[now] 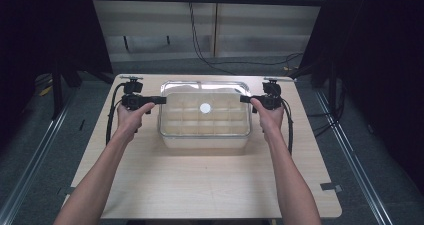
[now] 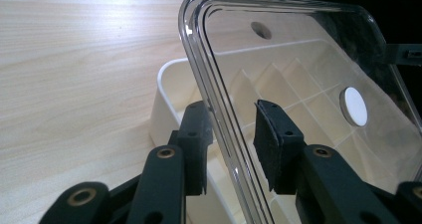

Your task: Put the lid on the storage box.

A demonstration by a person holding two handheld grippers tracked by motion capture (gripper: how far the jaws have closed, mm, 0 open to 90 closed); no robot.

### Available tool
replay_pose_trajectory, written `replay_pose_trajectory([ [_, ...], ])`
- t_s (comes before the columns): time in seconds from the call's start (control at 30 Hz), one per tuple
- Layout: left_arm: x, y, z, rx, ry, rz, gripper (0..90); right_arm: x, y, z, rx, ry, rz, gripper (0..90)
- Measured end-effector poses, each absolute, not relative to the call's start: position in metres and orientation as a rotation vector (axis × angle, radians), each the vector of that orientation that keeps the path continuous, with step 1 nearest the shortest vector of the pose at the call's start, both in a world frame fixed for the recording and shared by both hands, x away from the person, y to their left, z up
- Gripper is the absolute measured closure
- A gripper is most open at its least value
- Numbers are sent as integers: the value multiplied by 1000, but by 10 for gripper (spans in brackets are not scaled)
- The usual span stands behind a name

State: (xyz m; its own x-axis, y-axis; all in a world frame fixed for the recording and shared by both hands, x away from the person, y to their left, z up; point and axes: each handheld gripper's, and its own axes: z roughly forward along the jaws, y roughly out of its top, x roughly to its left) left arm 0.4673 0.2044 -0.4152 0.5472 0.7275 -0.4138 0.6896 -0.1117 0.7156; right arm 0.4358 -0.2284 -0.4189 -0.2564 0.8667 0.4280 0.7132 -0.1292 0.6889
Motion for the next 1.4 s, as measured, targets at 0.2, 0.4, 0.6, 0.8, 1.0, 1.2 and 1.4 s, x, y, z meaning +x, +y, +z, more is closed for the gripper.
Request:
replay_pose_trajectory([
  [0.2, 473, 200, -422, 1871, 1180, 44, 619, 439, -223, -423, 1800, 1978, 1256, 508],
  [0.4, 475, 201, -423, 1877, 1174, 32, 619, 440, -223, -426, 1806, 1978, 1252, 504],
  [0.6, 476, 201, -428, 1868, 1193, 20, 617, 442, -222, -430, 1805, 1993, 1213, 487],
  [0.8, 477, 200, -432, 1880, 1191, 2, 603, 443, -221, -435, 1809, 1992, 1197, 479],
  [1.0, 479, 199, -438, 1889, 1208, -17, 585, 445, -221, -439, 1795, 2016, 1161, 470],
  [1.2, 479, 199, -441, 1879, 1216, -32, 574, 445, -221, -440, 1802, 2010, 1158, 476],
  [1.4, 476, 199, -446, 1871, 1205, -45, 554, 441, -222, -441, 1797, 1992, 1173, 477],
])
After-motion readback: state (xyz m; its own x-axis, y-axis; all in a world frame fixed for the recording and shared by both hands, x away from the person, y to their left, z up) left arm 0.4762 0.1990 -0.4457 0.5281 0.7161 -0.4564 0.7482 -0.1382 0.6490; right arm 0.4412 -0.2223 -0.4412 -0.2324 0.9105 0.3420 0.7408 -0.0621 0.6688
